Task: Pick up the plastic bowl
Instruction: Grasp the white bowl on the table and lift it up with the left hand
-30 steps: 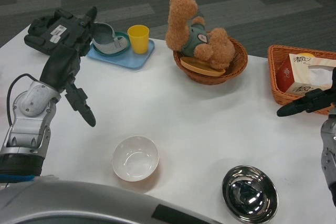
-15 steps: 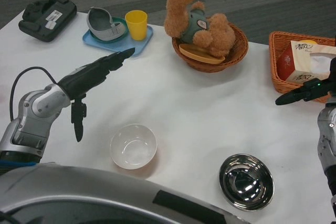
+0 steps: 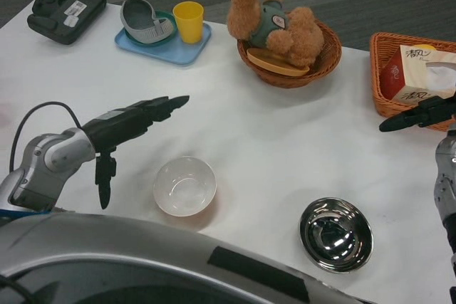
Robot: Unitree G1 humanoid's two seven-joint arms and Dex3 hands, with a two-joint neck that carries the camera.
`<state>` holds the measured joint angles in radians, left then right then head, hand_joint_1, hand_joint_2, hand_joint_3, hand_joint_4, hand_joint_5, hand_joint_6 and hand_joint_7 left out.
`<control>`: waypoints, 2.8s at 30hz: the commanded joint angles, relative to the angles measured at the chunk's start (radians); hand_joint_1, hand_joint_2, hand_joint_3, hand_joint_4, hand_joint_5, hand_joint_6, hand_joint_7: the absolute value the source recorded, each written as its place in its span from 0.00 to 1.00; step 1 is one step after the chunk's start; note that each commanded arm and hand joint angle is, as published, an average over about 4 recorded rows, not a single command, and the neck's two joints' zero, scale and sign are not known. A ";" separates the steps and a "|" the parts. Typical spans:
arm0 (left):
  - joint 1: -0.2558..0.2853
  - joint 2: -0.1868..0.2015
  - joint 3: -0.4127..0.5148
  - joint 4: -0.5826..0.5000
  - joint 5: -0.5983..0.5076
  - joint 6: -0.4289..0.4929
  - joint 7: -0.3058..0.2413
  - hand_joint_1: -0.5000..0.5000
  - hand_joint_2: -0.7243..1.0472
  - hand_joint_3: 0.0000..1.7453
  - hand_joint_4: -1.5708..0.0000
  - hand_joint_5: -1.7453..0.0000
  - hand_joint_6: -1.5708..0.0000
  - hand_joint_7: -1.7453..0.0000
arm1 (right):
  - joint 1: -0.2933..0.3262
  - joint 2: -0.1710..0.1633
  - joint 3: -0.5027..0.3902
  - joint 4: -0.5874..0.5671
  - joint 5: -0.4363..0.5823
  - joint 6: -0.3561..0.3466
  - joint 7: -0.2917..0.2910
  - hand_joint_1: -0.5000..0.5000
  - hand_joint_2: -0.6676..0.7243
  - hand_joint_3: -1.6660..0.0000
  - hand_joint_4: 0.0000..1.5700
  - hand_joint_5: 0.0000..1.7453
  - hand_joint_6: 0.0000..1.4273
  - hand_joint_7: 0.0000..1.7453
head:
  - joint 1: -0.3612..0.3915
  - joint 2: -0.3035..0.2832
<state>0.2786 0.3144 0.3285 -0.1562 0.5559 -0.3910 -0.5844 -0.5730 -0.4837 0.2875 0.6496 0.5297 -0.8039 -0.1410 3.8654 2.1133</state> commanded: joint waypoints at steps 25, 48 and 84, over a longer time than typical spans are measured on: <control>-0.034 -0.087 -0.396 -0.137 0.571 0.511 -0.024 0.00 0.48 0.00 1.00 1.00 1.00 1.00 | 0.017 -0.030 0.018 0.027 0.061 -0.062 -0.026 0.04 1.00 1.00 0.00 0.00 0.00 0.00 | -0.006 0.018; -0.099 -0.097 -0.454 -0.118 0.648 0.560 -0.034 0.00 0.60 0.00 1.00 1.00 1.00 1.00 | 0.018 -0.030 0.024 0.049 0.072 -0.077 -0.027 0.04 1.00 1.00 0.00 0.00 0.00 0.00 | -0.018 0.003; -0.200 -0.054 -0.527 0.002 0.613 0.615 -0.114 0.00 0.75 0.00 1.00 1.00 1.00 1.00 | 0.051 -0.035 0.022 0.026 0.092 -0.091 -0.029 0.04 1.00 1.00 0.00 0.00 0.00 0.00 | -0.035 0.003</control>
<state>0.0785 0.2508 -0.1928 -0.1685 1.1695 0.2196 -0.6840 -0.5422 -0.5076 0.3098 0.6868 0.6159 -0.8804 -0.1641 3.8302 2.1160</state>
